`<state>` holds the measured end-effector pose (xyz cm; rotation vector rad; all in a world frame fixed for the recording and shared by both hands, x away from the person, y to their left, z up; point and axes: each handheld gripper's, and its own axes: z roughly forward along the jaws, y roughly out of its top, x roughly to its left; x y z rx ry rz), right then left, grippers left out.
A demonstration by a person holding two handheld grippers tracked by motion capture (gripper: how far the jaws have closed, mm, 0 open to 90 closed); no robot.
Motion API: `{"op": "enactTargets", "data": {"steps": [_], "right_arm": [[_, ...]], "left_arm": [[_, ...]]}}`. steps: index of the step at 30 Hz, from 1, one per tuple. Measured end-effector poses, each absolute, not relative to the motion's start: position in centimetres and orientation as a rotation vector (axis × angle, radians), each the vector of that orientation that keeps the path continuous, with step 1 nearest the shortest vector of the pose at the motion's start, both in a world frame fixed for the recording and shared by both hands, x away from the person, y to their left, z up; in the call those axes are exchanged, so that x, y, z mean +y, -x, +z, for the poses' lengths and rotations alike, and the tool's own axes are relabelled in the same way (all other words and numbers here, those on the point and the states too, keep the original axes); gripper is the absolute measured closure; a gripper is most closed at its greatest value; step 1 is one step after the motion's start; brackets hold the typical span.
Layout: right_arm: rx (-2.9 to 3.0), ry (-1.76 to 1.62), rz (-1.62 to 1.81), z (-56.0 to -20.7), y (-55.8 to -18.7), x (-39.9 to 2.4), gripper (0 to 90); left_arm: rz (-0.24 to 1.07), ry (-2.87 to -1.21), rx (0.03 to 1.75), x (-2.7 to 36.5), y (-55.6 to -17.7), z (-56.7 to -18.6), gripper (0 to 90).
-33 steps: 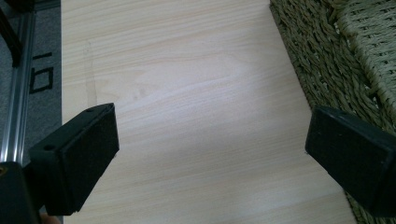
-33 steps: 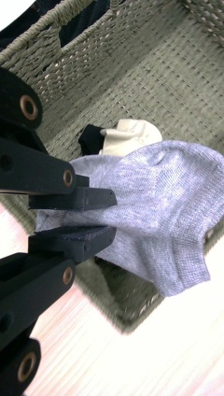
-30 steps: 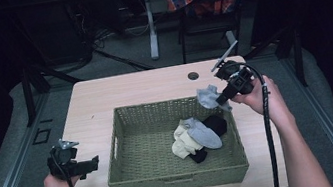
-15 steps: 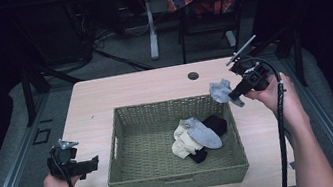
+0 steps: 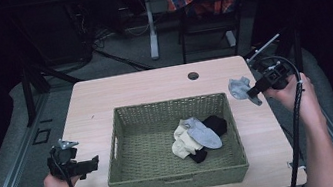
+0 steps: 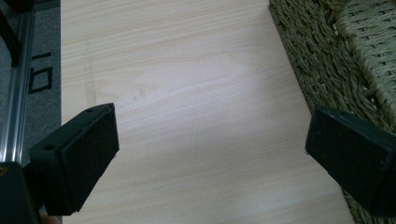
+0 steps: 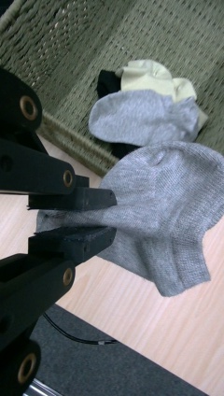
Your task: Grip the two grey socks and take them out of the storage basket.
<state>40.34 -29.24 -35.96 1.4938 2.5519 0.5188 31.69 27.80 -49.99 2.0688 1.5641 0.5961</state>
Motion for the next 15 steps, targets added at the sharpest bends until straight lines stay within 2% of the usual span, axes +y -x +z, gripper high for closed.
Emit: {"op": "enactTargets", "data": {"steps": [15], "right_arm": [[2.490,-1.664,0.424,-40.4,-42.2,-32.0,81.1]], "left_arm": [[0.595,-2.071,1.560,27.8,-31.7,-50.0,2.9]]}}
